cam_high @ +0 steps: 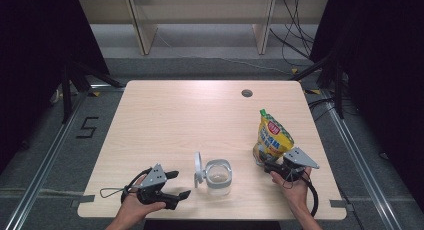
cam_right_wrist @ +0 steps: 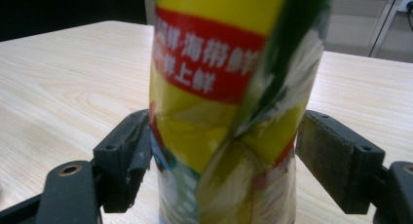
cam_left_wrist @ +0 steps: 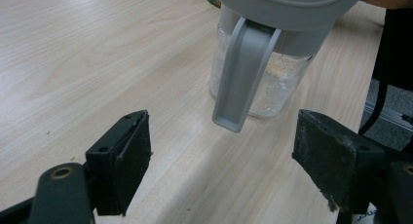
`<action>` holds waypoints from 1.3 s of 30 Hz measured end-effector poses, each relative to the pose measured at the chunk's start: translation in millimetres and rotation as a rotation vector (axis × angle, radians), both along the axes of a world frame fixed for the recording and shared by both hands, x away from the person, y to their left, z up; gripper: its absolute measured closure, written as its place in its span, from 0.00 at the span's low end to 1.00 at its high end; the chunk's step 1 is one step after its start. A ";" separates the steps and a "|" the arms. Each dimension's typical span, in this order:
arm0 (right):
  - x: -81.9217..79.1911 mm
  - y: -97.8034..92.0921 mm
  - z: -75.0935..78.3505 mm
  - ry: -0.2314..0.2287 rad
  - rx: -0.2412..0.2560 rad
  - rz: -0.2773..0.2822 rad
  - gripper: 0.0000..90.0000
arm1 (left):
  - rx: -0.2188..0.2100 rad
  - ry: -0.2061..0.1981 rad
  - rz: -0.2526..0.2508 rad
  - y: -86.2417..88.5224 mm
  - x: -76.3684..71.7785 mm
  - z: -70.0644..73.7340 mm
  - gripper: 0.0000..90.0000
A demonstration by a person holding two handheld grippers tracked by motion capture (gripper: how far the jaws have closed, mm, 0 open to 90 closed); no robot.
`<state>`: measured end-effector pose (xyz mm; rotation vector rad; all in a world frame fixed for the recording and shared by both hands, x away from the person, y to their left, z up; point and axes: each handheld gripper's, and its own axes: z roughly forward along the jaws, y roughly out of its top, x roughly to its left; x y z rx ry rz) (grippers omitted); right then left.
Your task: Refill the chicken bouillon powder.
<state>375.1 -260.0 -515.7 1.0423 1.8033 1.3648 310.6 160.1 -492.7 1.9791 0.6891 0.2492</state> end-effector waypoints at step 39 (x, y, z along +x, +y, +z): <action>3.7 5.4 18.1 0.055 -0.021 0.015 0.48 | 0.015 -0.024 -0.024 0.5 0.6 -0.1 0.24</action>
